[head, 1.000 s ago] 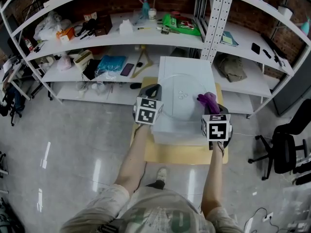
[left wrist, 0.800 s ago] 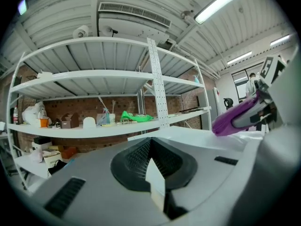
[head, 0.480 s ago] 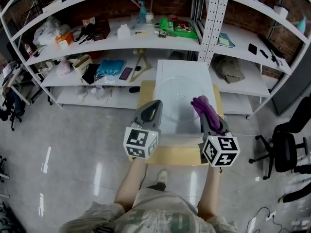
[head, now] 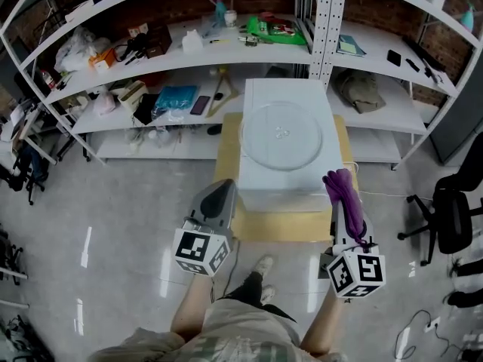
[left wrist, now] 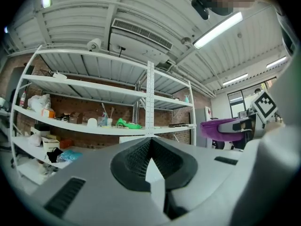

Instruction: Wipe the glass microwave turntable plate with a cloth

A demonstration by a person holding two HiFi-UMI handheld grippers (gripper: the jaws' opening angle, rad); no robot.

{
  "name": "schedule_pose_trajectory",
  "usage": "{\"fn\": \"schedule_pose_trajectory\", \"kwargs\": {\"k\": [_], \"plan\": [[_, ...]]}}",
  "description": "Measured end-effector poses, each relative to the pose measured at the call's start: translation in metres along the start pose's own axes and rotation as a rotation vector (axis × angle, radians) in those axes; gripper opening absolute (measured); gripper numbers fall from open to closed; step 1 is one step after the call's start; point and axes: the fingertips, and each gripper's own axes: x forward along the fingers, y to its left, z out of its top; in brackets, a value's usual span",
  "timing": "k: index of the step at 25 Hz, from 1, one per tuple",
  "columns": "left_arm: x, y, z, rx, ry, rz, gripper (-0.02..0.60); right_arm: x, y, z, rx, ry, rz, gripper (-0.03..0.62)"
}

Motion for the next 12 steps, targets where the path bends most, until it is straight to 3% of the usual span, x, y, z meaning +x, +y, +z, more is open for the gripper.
{"fn": "schedule_pose_trajectory", "kwargs": {"k": [3,8,12], "plan": [[-0.014,-0.003,0.002,-0.026,0.002,-0.011,0.0,-0.009,0.012,-0.009,0.012,0.002,0.021,0.054],[-0.036,-0.013,0.034,0.009,-0.073,-0.024,0.0,-0.033,0.027,-0.006,-0.016,-0.016,0.025,0.054],[-0.052,-0.013,0.04,0.01,-0.082,-0.015,0.001,-0.045,0.036,0.002,-0.034,-0.023,0.026,0.054]]}}
